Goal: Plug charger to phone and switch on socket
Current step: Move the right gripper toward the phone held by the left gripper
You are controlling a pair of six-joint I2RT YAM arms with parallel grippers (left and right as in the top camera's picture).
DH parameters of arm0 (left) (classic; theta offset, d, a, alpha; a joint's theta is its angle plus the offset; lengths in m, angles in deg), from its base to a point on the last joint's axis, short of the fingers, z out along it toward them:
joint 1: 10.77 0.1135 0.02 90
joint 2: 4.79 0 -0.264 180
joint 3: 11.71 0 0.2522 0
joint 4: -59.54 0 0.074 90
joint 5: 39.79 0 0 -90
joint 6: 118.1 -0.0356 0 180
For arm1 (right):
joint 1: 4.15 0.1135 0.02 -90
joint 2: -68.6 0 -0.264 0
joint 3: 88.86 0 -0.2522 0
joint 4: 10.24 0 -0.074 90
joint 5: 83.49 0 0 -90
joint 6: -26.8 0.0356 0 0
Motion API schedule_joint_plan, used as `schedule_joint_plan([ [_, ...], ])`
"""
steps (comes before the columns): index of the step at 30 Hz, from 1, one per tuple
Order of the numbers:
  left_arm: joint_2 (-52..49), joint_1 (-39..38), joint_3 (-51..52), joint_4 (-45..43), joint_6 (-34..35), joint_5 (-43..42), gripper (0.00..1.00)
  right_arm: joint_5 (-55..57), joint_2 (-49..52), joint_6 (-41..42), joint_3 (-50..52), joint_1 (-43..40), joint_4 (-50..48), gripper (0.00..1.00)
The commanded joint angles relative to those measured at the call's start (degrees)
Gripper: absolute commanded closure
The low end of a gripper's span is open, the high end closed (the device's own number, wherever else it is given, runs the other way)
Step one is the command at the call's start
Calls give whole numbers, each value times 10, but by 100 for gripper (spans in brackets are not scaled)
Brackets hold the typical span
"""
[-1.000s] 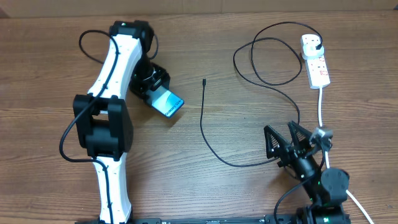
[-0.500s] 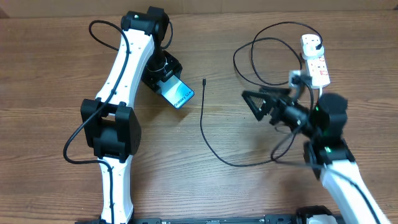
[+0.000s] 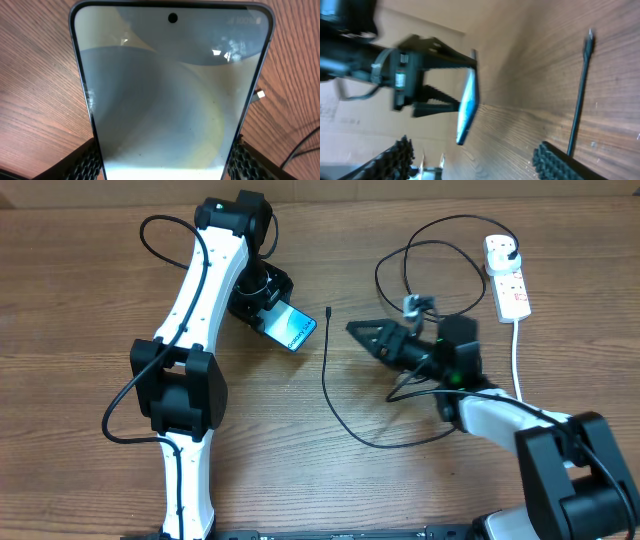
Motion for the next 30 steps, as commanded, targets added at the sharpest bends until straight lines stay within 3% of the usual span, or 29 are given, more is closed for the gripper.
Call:
schedule_joint_plan([
  [1, 7, -19, -13, 0, 36, 27, 96, 128, 0, 31, -8, 48, -2, 29],
  [9, 7, -36, -13, -2, 41, 46, 96, 159, 0, 26, -8, 84, 30, 21],
  [16, 7, -39, -13, -3, 43, 33, 96, 179, 1, 49, -9, 84, 23, 35],
  [20, 7, -46, -13, -7, 47, 30, 96, 207, 1, 90, -9, 94, 21, 35],
  [30, 7, -54, -13, -5, 43, -1, 96, 250, 1, 90, -9, 130, 12, 37],
])
